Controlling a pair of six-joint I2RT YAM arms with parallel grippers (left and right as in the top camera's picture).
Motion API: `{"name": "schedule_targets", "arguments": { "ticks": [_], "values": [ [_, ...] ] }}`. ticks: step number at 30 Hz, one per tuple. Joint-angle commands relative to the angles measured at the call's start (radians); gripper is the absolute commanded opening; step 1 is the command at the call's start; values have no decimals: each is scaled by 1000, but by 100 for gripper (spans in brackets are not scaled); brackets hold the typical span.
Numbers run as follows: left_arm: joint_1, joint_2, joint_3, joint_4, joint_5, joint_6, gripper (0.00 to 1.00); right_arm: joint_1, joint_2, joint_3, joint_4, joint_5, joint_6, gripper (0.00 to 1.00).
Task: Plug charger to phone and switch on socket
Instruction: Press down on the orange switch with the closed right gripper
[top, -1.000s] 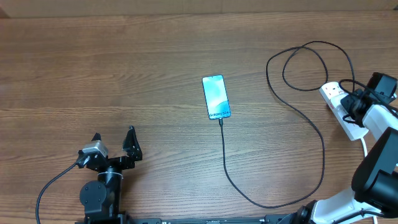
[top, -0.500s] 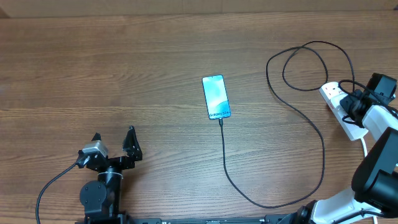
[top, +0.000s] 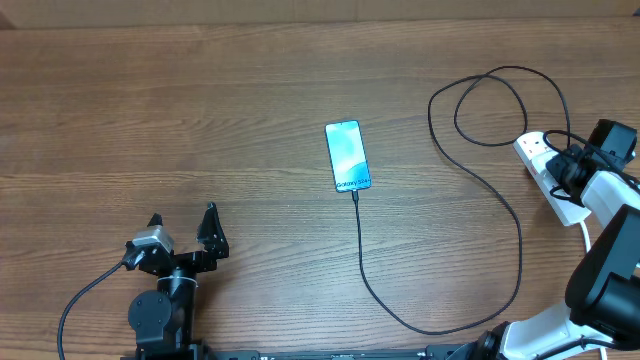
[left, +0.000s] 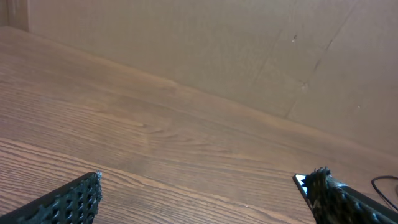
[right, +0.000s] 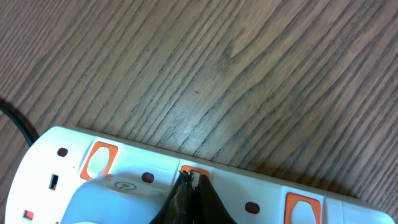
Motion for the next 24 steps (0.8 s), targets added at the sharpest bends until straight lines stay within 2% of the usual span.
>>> {"name": "schedule_targets", "arguments": {
  "ticks": [1, 12, 24],
  "values": [
    [5, -8, -5, -2, -7, -10, 99, 24, 11, -25, -10, -52, -19, 4],
    [5, -8, -5, -2, -7, -10, 100, 101, 11, -25, -29, -48, -74, 4],
    [5, -8, -5, -2, -7, -10, 100, 105, 11, -26, -92, -47, -74, 4]
  ]
}}
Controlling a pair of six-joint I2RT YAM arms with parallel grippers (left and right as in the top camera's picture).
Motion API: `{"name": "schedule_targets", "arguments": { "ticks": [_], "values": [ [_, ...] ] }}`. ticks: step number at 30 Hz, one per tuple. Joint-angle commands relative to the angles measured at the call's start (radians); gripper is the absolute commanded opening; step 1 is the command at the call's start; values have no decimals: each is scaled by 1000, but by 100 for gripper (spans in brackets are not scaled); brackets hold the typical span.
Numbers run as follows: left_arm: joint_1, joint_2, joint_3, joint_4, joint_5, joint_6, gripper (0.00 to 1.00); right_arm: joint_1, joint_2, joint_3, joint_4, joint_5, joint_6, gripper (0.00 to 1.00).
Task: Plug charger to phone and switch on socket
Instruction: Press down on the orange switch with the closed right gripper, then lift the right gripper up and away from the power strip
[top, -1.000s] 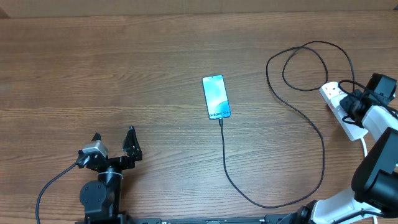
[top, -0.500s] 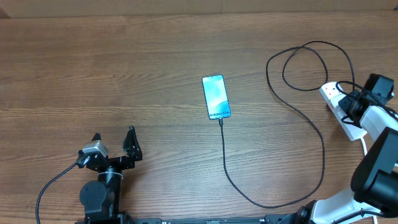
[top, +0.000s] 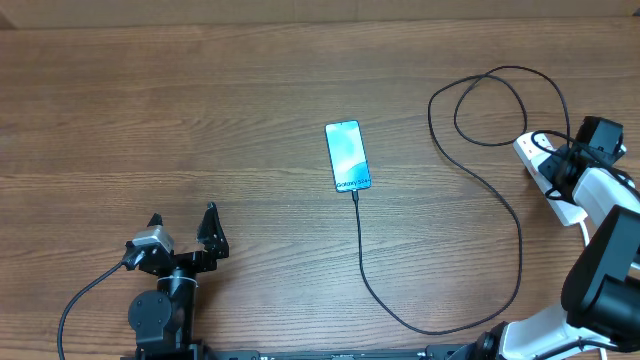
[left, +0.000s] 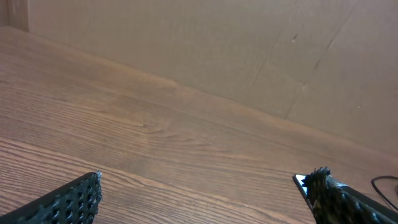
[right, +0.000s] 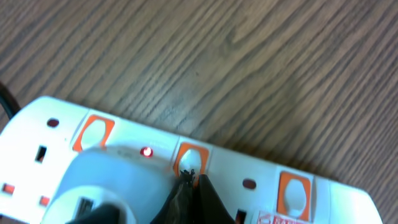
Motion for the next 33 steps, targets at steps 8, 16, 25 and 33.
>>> {"name": "schedule_targets", "arguments": {
  "ticks": [8, 16, 25, 33],
  "values": [
    [5, -8, -5, -2, -7, -10, 100, 48, 23, -25, -145, -41, 115, 4],
    [5, -8, -5, -2, -7, -10, 99, 48, 23, -25, -307, -38, 207, 4],
    [5, -8, -5, -2, -7, -10, 100, 68, -58, -25, -397, -37, 193, 4],
    [5, -8, -5, -2, -7, -10, 100, 205, -367, -24, -398, -85, 98, 4]
  ]
}}
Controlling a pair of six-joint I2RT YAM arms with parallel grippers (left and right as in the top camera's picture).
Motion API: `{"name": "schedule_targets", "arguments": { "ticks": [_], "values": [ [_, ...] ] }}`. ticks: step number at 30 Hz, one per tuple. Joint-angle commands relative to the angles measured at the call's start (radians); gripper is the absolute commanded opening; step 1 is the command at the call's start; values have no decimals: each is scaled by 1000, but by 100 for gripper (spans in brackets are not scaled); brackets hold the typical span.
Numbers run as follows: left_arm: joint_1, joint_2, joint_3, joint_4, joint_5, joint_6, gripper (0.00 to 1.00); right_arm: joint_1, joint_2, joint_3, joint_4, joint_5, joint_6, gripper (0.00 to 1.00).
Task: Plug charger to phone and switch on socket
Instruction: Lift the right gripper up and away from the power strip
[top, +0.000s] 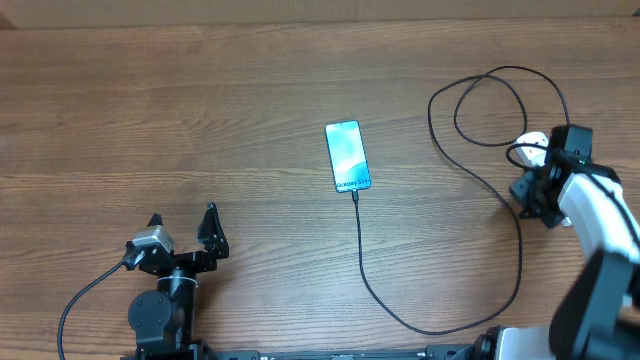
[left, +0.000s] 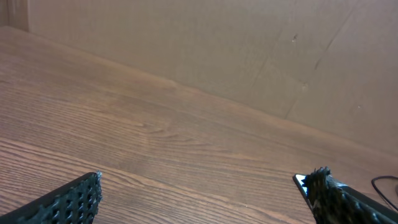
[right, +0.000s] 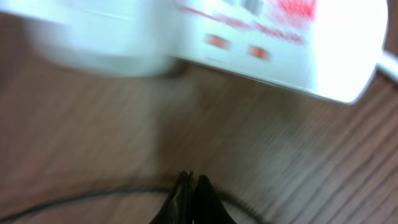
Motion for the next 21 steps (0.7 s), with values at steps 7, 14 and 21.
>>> {"name": "schedule_targets", "arguments": {
  "ticks": [7, 14, 21],
  "values": [
    [5, -8, -5, -2, -7, -10, 99, 256, -425, 9, -45, -139, -119, 4],
    [5, -8, -5, -2, -7, -10, 100, 381, -673, 9, -119, -147, -108, 100],
    [5, -8, -5, -2, -7, -10, 99, 388, -750, 9, -228, -180, -108, 100]
  ]
}}
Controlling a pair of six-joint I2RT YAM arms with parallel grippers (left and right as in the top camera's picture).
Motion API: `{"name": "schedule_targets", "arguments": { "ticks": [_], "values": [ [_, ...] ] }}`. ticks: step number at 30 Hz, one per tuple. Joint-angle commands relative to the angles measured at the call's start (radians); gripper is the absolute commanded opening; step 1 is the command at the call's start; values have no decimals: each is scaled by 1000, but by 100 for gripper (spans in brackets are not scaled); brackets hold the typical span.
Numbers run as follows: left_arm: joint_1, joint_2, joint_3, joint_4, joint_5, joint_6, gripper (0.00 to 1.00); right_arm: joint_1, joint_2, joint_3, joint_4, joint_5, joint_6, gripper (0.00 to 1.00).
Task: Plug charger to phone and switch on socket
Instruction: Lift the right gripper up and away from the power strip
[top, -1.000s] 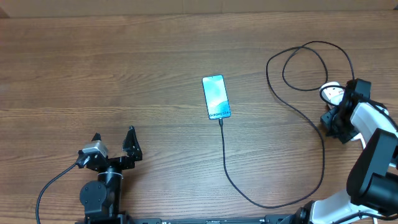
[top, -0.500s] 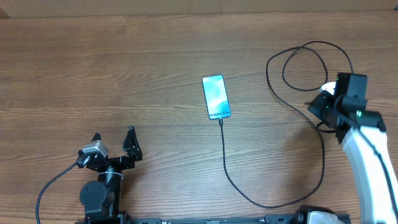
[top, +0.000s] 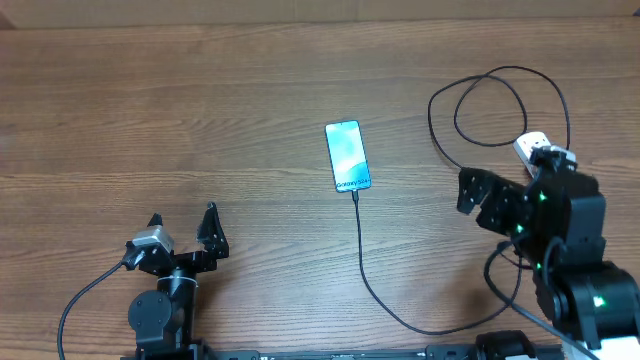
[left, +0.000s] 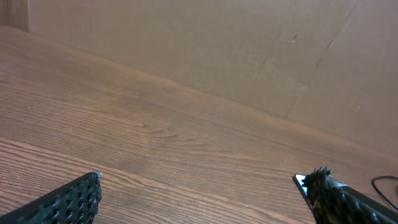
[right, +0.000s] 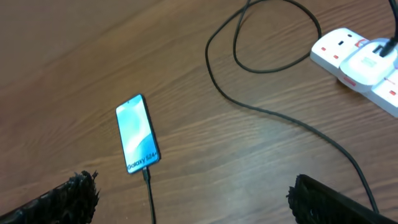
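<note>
The phone lies face up mid-table with its screen lit; the right wrist view shows the same phone. A black charger cable is plugged into its near end and loops round to a white plug in the white power strip. My right arm partly hides the power strip from overhead. My right gripper is open and empty, left of the strip and off it, with its fingers spread wide. At the front left my left gripper is open, holding nothing.
A cardboard wall runs along the table's far edge. The cable's loop lies on the wood left of the strip, and its long run passes under my right gripper. The strip's white lead is hidden under the right arm.
My right gripper was shut and close beside the power strip; now it is open, farther left of the strip and higher, facing the phone. The left arm has not moved.
My shut right fingertips rested on an orange switch of the strip with its lamps dark. Then a red lamp beside that switch was lit. Then the gripper was off the strip, still shut. Now it is open and drawn back. The phone stayed plugged in and lit throughout.
</note>
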Motion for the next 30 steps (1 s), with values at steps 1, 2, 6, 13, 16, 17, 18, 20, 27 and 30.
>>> {"name": "schedule_targets", "arguments": {
  "ticks": [1, 2, 6, 13, 16, 17, 18, 20, 27, 30],
  "values": [
    [5, -8, -5, -2, -7, -10, 99, 4, -6, 8, -55, -37, -9, 100],
    [5, -8, -5, -2, -7, -10, 100, 4, -3, 8, -80, -51, -9, 100],
    [5, -8, -5, -2, -7, -10, 100, 4, 5, 8, -165, -65, -10, 100],
    [5, -8, -5, -2, -7, -10, 99, 4, 5, 8, -189, 75, -13, 100],
    [5, -8, -5, -2, -7, -10, 100, 4, 5, 8, -194, 77, -13, 100],
    [5, -8, -5, -2, -7, -10, 100, 4, 5, 8, -194, 77, -13, 100],
    [5, -8, -5, -2, -7, -10, 100, 4, 5, 8, -194, 77, -13, 100],
    [5, -8, -5, -2, -7, -10, 100, 4, 5, 8, -194, 77, -13, 100],
    [5, -8, -5, -2, -7, -10, 100, 4, 5, 8, -167, 108, 14, 100],
    [5, -8, -5, -2, -7, -10, 100, 4, 3, 8, -130, 119, 10, 100]
  ]
}}
